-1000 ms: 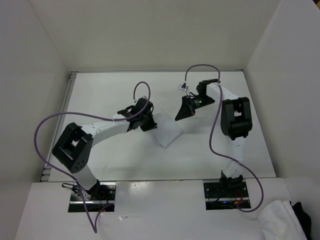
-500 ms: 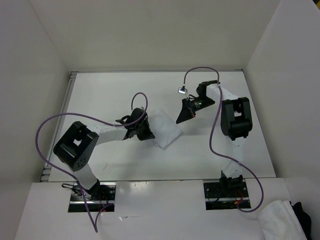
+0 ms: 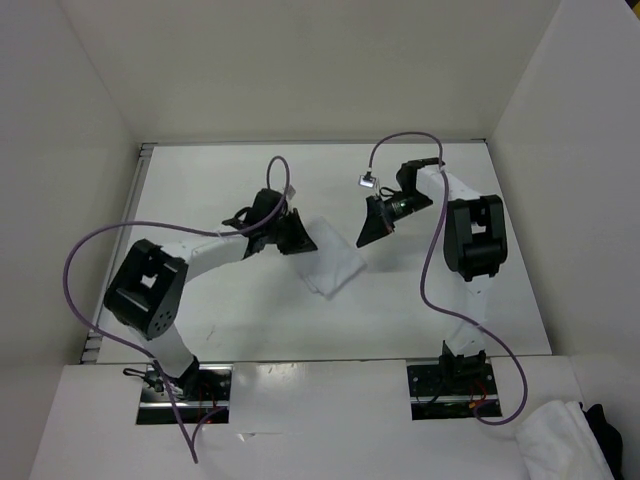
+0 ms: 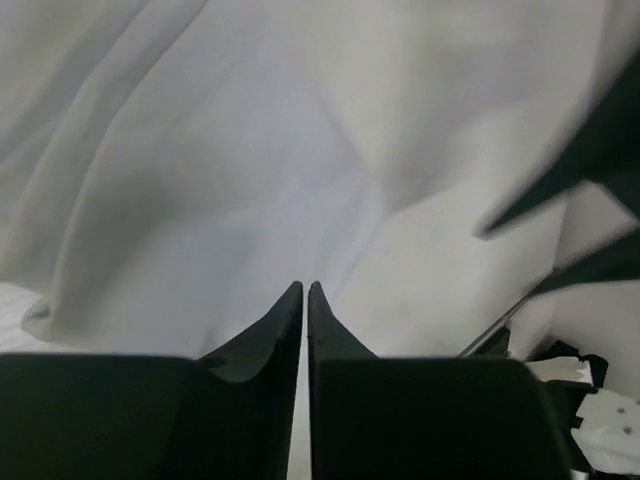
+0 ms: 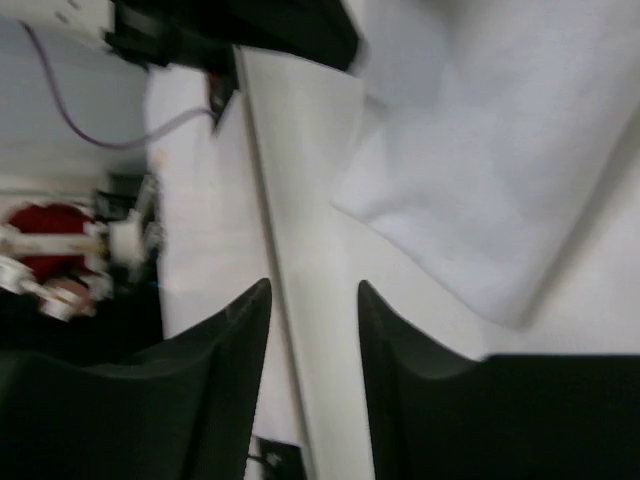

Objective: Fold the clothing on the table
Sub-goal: Fold the skirt

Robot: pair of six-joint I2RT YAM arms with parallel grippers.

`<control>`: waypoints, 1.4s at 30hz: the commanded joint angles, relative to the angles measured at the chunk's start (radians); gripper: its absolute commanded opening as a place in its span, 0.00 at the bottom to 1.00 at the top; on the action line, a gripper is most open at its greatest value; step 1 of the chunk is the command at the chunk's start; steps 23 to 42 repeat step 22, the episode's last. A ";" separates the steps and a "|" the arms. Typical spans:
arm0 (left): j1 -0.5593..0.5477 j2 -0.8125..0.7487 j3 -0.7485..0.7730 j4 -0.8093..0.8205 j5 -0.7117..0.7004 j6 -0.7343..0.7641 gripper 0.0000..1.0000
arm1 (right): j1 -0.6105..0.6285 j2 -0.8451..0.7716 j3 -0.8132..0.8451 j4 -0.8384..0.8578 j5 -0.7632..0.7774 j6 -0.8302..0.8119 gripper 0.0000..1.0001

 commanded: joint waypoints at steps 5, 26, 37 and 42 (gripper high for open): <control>0.010 -0.289 0.301 -0.333 -0.163 0.178 0.65 | -0.014 -0.204 0.023 0.399 0.458 0.397 0.69; 0.111 -0.832 0.114 -0.551 -0.531 0.408 1.00 | -0.103 -0.620 -0.323 0.660 0.635 0.592 0.80; 0.111 -0.832 0.114 -0.551 -0.531 0.408 1.00 | -0.103 -0.620 -0.323 0.660 0.635 0.592 0.80; 0.111 -0.832 0.114 -0.551 -0.531 0.408 1.00 | -0.103 -0.620 -0.323 0.660 0.635 0.592 0.80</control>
